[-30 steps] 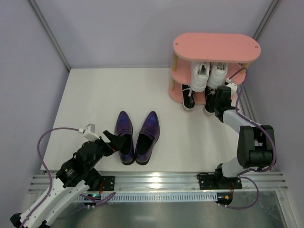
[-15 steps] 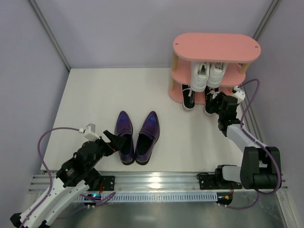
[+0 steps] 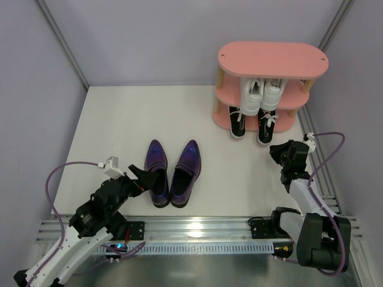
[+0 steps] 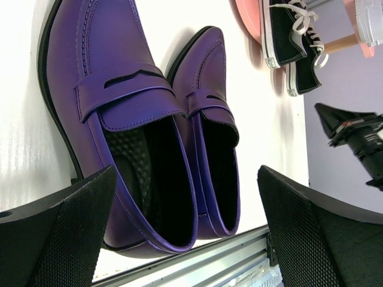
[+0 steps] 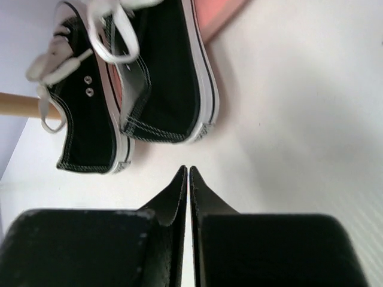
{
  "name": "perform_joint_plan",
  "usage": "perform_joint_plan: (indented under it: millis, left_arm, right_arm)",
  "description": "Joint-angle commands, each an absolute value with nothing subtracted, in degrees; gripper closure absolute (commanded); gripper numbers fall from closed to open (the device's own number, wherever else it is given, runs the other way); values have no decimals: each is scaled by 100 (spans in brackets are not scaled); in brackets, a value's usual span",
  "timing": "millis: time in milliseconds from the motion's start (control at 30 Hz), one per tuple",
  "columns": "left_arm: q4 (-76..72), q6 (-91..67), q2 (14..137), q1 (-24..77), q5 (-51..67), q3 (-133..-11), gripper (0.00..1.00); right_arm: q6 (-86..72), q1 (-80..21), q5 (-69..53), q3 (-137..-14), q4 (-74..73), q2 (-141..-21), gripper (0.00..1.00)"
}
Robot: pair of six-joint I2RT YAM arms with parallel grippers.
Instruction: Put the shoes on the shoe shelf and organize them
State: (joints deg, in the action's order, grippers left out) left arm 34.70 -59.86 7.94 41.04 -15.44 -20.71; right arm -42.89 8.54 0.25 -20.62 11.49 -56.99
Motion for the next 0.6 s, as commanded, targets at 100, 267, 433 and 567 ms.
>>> perform_joint_plan:
  millis: [100,267,433,567]
  left_arm:
    - [3647,-6056,501,4122,-1670,-2065,2]
    - [3735,-6073,387,4122,-1696,-2048,2]
    - [3762,-6056,439,4113,-1714,-2100,2]
    - [3771,-6029,474,4122,-1731,-2144,2]
  right_arm:
    - [-5018,1125,-1492,-1872,1257,-5783,96]
    - [-4948,1318,-1792,-2012,1406,-6415,96]
    - [-4939,1415,-2013,-2320,1757,-7496,96]
    - [-4939,1433,-1986,-2469,1924,-7945,96]
